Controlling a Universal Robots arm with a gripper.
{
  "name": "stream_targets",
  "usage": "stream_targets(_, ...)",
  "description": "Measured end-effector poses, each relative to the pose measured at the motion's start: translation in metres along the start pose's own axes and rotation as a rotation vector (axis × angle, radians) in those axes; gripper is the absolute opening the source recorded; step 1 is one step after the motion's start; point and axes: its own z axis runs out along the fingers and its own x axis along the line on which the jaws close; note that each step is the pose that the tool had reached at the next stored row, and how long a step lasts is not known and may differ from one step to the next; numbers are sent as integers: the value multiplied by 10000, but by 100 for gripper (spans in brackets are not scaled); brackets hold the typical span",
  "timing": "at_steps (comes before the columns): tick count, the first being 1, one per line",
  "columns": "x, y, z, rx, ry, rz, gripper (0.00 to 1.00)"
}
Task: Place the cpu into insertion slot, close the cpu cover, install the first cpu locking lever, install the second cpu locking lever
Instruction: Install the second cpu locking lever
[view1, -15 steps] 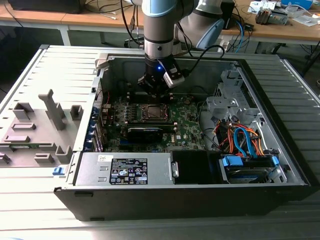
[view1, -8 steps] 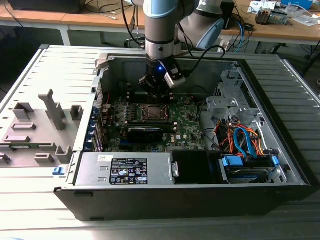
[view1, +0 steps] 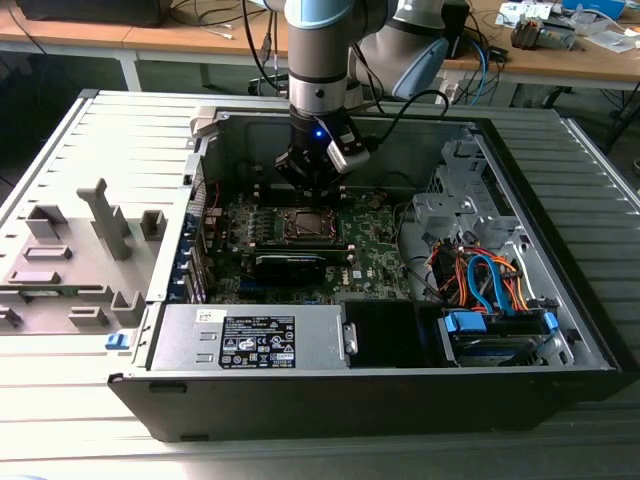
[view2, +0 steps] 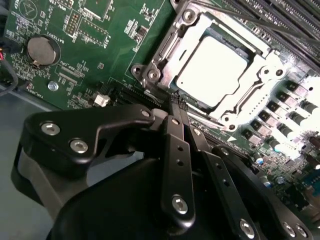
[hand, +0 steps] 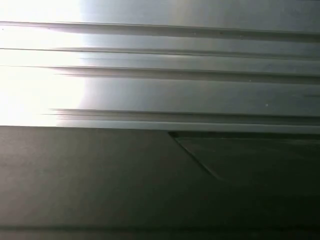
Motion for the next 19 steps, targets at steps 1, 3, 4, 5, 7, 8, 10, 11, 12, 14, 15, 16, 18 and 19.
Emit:
stream_targets(1, 0, 0, 0, 0, -1, 0, 11)
stream_targets(3, 0, 1, 1, -2, -1, 0, 11)
stream_targets(4, -1, 1, 1, -2, -1, 0, 11)
stream_targets(5, -1, 1, 1, -2, -1, 0, 11)
stream_targets(7, -1, 1, 1, -1, -1, 0, 11)
stream_targets(8, -1, 1, 1, -2, -2, 0, 11)
stream_targets(10, -1, 1, 1, -2, -2, 0, 11)
stream_targets(11, -1, 1, 1, -2, -2, 0, 11)
stream_targets(12, -1, 1, 1, -2, -2, 0, 11)
stream_targets(14, -1, 1, 1, -3, -2, 0, 11)
stream_targets(15, -1, 1, 1, -3, -2, 0, 11)
stream_targets(16, -1, 1, 1, -3, -2, 0, 11)
stream_targets(18, -1, 1, 1, -3, -2, 0, 11)
stream_targets(19, -1, 1, 1, -3, -2, 0, 11)
